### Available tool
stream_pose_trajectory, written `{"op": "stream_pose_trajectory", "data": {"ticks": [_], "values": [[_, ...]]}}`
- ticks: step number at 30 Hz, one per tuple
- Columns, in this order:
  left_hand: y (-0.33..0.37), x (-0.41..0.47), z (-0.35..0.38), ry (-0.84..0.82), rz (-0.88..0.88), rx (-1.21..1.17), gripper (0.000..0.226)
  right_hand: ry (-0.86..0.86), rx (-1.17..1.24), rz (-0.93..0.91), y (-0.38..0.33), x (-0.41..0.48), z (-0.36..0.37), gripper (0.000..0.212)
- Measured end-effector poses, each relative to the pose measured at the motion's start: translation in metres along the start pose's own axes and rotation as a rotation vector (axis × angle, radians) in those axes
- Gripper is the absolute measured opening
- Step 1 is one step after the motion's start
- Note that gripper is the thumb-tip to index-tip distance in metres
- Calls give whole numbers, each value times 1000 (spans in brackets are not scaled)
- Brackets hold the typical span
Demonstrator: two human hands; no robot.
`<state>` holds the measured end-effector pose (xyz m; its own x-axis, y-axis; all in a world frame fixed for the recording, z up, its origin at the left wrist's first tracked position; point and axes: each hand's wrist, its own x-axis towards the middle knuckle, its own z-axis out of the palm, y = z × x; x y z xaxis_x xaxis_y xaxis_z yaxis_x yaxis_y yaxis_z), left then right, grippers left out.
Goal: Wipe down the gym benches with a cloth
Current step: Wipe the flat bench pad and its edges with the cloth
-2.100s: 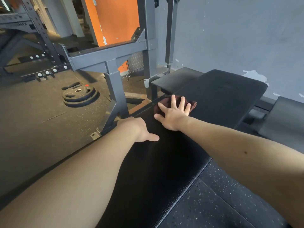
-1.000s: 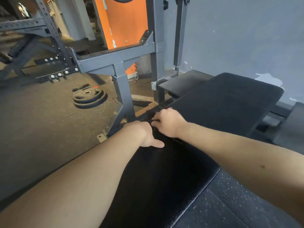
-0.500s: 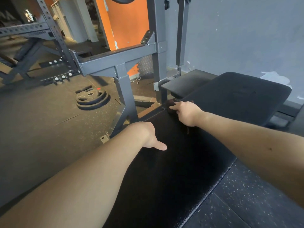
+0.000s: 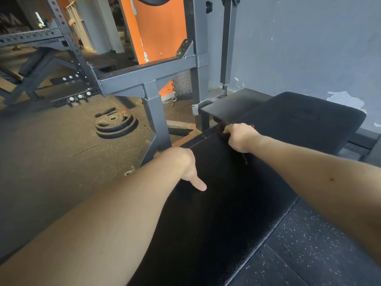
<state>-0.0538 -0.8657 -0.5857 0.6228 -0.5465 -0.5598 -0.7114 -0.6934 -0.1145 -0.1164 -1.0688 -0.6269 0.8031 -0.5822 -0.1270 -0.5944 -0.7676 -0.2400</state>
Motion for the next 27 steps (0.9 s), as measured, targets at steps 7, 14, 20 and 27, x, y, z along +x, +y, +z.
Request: {"op": "stream_pose_trajectory", "data": {"ticks": [7, 14, 20, 27], "values": [[9, 2, -7, -45, -40, 47, 101, 21, 72, -338, -43, -63, 30, 29], [5, 0, -5, -25, -20, -4, 91, 66, 65, -87, 9, -11, -3, 37], [1, -1, 1, 13, -27, -20, 96, 31, -128, -66, 1, -11, 6, 62], [5, -11, -2, 1, -44, -13, 97, -62, -134, -435, -5, -78, 26, 62]]}}
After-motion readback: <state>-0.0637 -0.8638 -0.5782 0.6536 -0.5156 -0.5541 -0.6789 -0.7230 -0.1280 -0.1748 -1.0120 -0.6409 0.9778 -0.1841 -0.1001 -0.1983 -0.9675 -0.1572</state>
